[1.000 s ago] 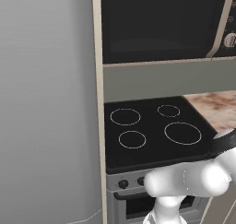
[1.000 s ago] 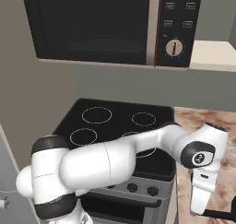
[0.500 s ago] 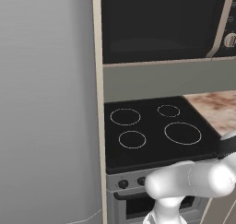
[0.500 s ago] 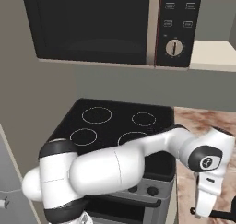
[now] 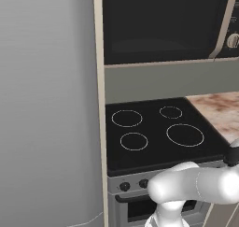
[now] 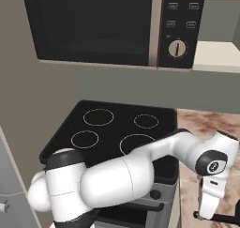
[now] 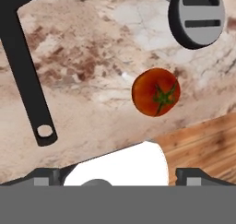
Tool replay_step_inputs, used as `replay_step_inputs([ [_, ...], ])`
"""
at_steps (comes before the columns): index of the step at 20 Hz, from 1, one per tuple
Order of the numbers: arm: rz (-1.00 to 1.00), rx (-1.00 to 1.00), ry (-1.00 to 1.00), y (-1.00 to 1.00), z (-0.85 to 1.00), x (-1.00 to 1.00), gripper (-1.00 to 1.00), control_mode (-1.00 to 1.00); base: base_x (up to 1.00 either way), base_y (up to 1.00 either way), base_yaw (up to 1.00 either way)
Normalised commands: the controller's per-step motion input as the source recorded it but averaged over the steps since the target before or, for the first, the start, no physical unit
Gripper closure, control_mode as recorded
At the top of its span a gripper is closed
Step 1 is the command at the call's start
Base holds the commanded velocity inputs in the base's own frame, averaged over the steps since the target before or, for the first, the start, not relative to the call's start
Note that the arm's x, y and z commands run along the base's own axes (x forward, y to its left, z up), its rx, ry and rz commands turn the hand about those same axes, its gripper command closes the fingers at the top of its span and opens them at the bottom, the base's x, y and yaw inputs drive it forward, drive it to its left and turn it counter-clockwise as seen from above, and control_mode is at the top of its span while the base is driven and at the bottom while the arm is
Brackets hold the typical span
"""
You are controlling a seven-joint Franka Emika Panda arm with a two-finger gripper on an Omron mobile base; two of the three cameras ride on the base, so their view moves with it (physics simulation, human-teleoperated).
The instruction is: Place the pan on the front left burner on the stove. Then place the tomato and the onion in the pan and turn on the front left burner.
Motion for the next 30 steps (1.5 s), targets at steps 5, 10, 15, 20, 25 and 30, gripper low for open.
replay_step_inputs([
  [5,0.0,0.0,0.0,0.0,-0.2,0.04,-1.0,-1.0,0.0,0.0,0.0],
  [10,0.0,0.0,0.0,0.0,-0.23,0.07,-1.0,-1.0,0.0,0.0,0.0],
  [15,0.0,0.0,0.0,-0.03,-0.17,0.11,-1.0,-1.0,0.0,0.0,0.0],
  [20,0.0,0.0,-0.01,-0.13,-0.12,0.08,-1.0,-1.0,0.0,0.0,0.0],
  [25,0.0,0.0,-0.03,-0.16,-0.09,0.13,-1.0,-1.0,0.0,0.0,0.0],
  [30,0.0,0.0,-0.03,-0.2,-0.1,0.1,-1.0,-1.0,0.0,0.0,0.0],
])
